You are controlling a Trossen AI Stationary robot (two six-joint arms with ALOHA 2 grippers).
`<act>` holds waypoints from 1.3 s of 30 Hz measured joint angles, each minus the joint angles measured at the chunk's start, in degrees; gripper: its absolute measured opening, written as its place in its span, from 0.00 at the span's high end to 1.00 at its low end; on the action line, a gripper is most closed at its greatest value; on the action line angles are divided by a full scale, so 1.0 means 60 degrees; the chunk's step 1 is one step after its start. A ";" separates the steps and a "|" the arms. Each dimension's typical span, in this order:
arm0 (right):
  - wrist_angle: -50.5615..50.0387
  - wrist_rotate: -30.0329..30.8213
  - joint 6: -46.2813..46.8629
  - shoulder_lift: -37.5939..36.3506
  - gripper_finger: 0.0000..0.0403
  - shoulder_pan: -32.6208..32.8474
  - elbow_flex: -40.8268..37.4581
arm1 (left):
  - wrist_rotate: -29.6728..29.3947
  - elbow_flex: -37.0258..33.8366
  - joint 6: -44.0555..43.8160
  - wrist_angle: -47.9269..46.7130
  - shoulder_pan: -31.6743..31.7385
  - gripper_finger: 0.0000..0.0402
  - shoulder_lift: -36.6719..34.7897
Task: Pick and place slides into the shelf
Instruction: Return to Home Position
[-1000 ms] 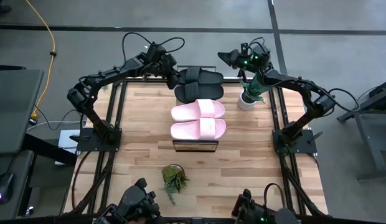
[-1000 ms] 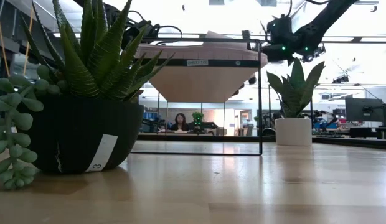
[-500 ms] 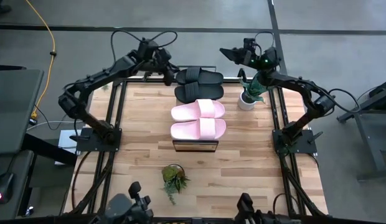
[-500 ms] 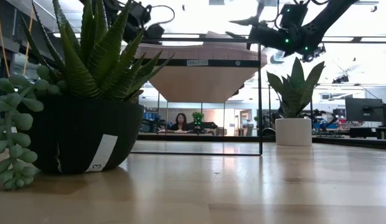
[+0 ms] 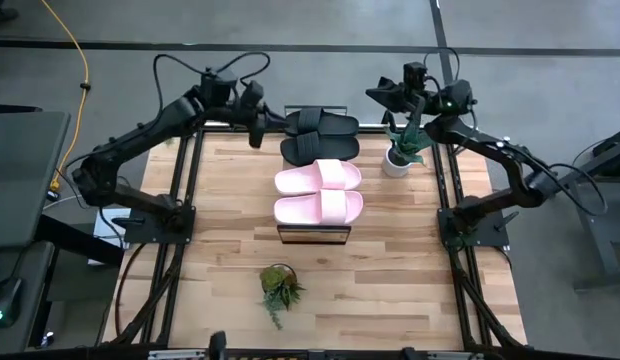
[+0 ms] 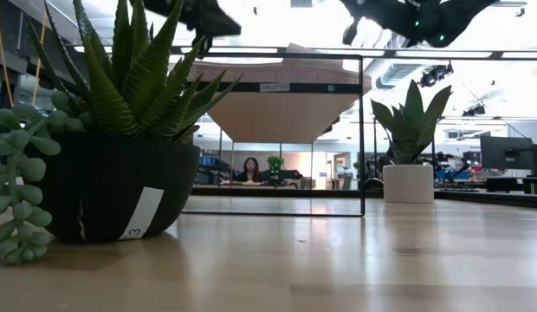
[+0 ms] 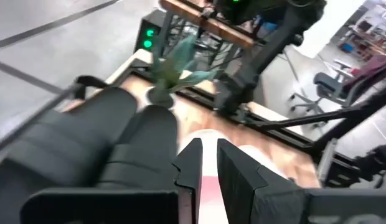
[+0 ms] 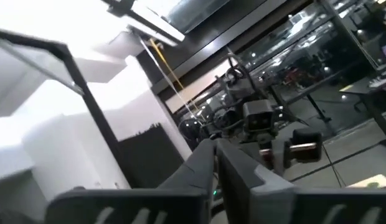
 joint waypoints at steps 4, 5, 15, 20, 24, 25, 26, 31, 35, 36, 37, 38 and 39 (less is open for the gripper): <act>-0.1118 -0.0030 -0.0633 -0.0579 0.99 0.0153 0.0000 | -0.0949 0.0000 -0.0401 0.0050 -0.1056 0.90 -0.0283; -0.1428 -0.0033 -0.0785 -0.0730 0.99 0.0194 0.0000 | -0.1227 0.0000 -0.0480 0.0073 -0.1325 0.90 -0.0360; -0.4613 0.0978 -0.2647 -0.2747 1.00 0.1390 0.0000 | -0.3387 0.0000 -0.1040 0.0361 -0.4463 0.99 -0.0955; -0.7587 0.3472 -0.4611 -0.3776 1.00 0.3029 0.0000 | -0.4213 0.0000 -0.0596 0.1042 -0.6121 1.00 -0.1111; -0.8585 0.5678 -0.5101 -0.4008 1.00 0.4648 0.0000 | -0.4355 -0.0007 -0.0464 0.1347 -0.6957 1.00 -0.1336; -0.8476 0.6056 -0.5028 -0.3991 1.00 0.5080 0.0000 | -0.4308 -0.0011 -0.0453 0.1264 -0.7133 1.00 -0.1483; -0.8275 0.6292 -0.4969 -0.3949 1.00 0.5477 0.0000 | -0.4228 -0.0018 -0.0417 0.1243 -0.7271 1.00 -0.1602; -0.8017 0.7894 -0.4835 -0.3838 1.00 0.7387 0.0000 | -0.4168 -0.0007 0.0242 0.0987 -0.8009 1.00 -0.2312; -0.8010 0.9786 -0.5043 -0.3702 1.00 0.8902 0.0000 | -0.4488 -0.0011 0.0529 0.0344 -0.8383 1.00 -0.2895; -0.7988 1.0223 -0.5109 -0.3624 1.00 0.9200 0.0000 | -0.4570 -0.0070 0.0594 0.0295 -0.8454 1.00 -0.3038; -0.7992 1.0645 -0.5171 -0.3560 1.00 0.9479 0.0000 | -0.4660 -0.0219 0.0653 0.0363 -0.8521 1.00 -0.3196; -0.8001 1.1045 -0.5190 -0.3496 1.00 0.9729 0.0000 | -0.4703 -0.0474 0.0662 0.0584 -0.8571 1.00 -0.3401; -0.7982 1.1389 -0.5209 -0.3426 1.00 0.9953 0.0000 | -0.4707 -0.0844 0.0640 0.0889 -0.8595 1.00 -0.3654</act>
